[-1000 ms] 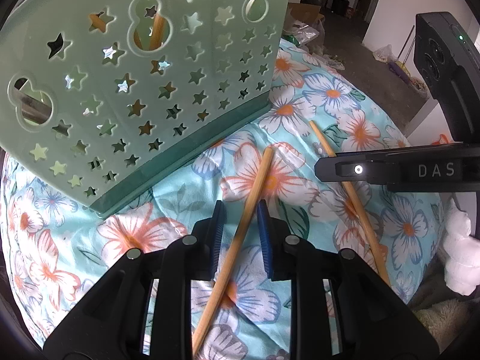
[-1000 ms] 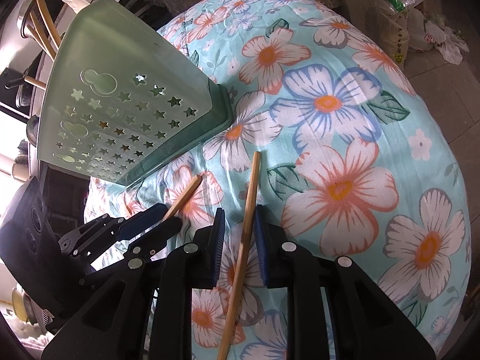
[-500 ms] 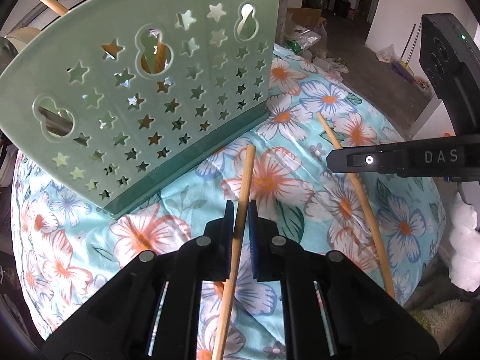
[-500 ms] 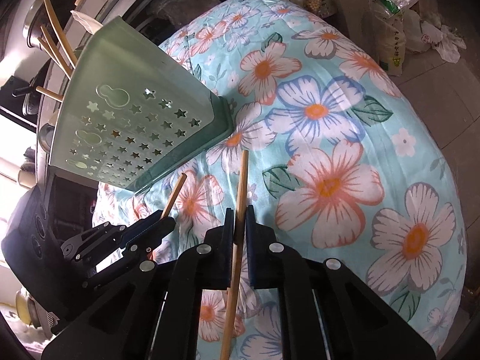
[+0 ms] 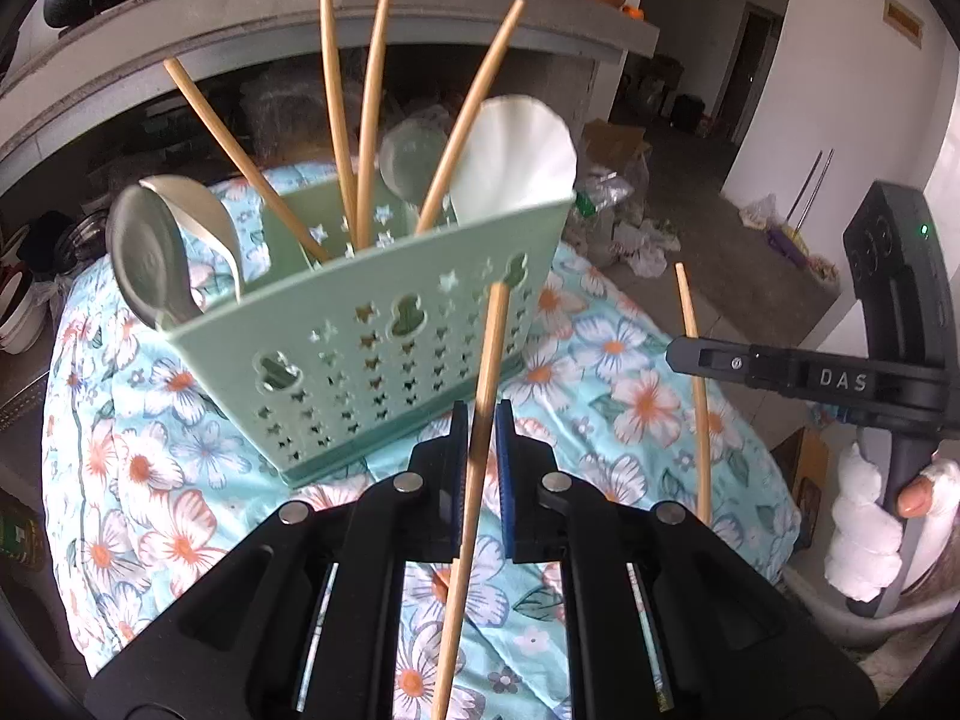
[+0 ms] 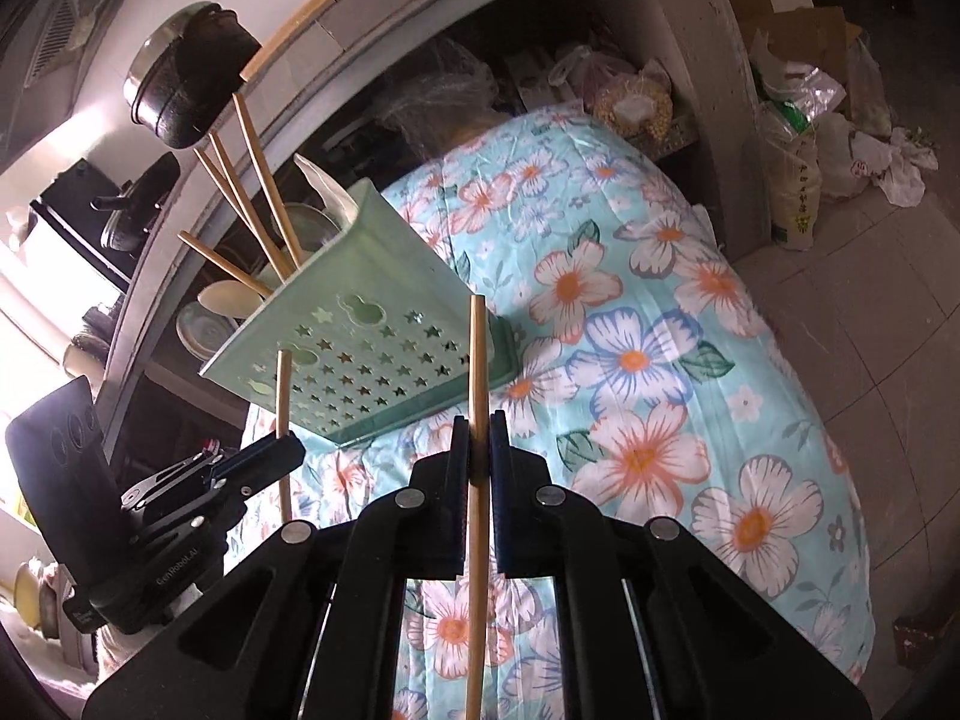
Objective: Organize utensils
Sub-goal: 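Lift both held bamboo chopsticks up toward the green holder, then lower the left gripper's chopstick into the holder and open it while the right gripper holds its chopstick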
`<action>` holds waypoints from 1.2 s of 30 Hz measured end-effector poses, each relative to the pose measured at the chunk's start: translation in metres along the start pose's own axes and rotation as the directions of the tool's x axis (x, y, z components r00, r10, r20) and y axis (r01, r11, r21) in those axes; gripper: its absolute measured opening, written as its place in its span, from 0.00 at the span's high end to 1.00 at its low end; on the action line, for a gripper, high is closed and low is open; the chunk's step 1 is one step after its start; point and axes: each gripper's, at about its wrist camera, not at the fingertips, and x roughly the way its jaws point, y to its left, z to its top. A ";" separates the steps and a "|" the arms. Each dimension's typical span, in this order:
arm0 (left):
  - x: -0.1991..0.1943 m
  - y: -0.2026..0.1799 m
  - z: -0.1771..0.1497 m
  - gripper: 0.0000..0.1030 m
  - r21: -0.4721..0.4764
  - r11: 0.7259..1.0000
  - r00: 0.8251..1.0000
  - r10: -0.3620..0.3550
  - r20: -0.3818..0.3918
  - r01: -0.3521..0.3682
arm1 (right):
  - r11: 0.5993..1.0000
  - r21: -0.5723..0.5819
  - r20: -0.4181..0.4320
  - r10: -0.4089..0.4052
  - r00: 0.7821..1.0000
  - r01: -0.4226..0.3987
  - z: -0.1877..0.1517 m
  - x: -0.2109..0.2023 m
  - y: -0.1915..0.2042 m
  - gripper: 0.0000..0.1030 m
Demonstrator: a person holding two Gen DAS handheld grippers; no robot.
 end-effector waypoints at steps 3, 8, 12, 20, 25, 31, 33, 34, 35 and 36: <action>-0.028 0.006 0.013 0.94 -0.032 0.999 0.997 -0.016 0.077 0.018 | 0.999 -0.033 0.048 0.014 0.999 -0.013 0.008 -0.014 0.007 0.93; -0.072 0.020 0.039 1.00 -0.091 0.994 0.977 -0.046 0.208 0.066 | 0.997 -0.079 0.106 0.033 0.994 -0.025 0.016 -0.031 0.015 0.94; -0.100 0.030 0.060 1.00 -0.094 0.991 0.951 -0.060 0.304 0.093 | 0.996 -0.082 0.110 0.039 0.993 -0.030 0.022 -0.033 0.015 0.94; -0.046 0.014 0.037 0.80 -0.021 0.997 0.994 -0.068 0.087 0.070 | 0.998 -0.052 0.089 0.041 0.995 -0.036 0.023 -0.028 0.008 0.94; 0.024 0.003 -0.006 0.72 0.044 0.999 0.994 0.006 -0.107 -0.001 | 0.999 -0.035 0.085 0.038 0.996 -0.036 0.025 -0.027 0.002 0.94; 0.087 -0.002 -0.034 0.72 0.125 0.989 0.966 0.111 -0.234 -0.083 | 0.999 -0.023 0.092 0.030 0.995 -0.028 0.023 -0.031 -0.001 0.94; 0.103 -0.002 -0.041 0.72 0.152 0.984 0.956 0.135 -0.259 -0.098 | 1.000 -0.014 0.093 0.025 0.995 -0.024 0.021 -0.032 -0.002 0.94; 0.109 -0.003 -0.045 0.73 0.165 0.981 0.952 0.148 -0.269 -0.106 | 1.000 -0.010 0.094 0.022 0.995 -0.021 0.021 -0.032 -0.002 0.94; 0.111 -0.004 -0.048 0.73 0.177 0.978 0.952 0.155 -0.262 -0.111 | 1.000 -0.008 0.095 0.019 0.995 -0.018 0.020 -0.033 -0.002 0.94; 0.111 -0.005 -0.049 0.77 0.189 0.975 0.955 0.160 -0.248 -0.115 | 1.000 -0.006 0.096 0.015 0.995 -0.014 0.020 -0.033 -0.002 0.94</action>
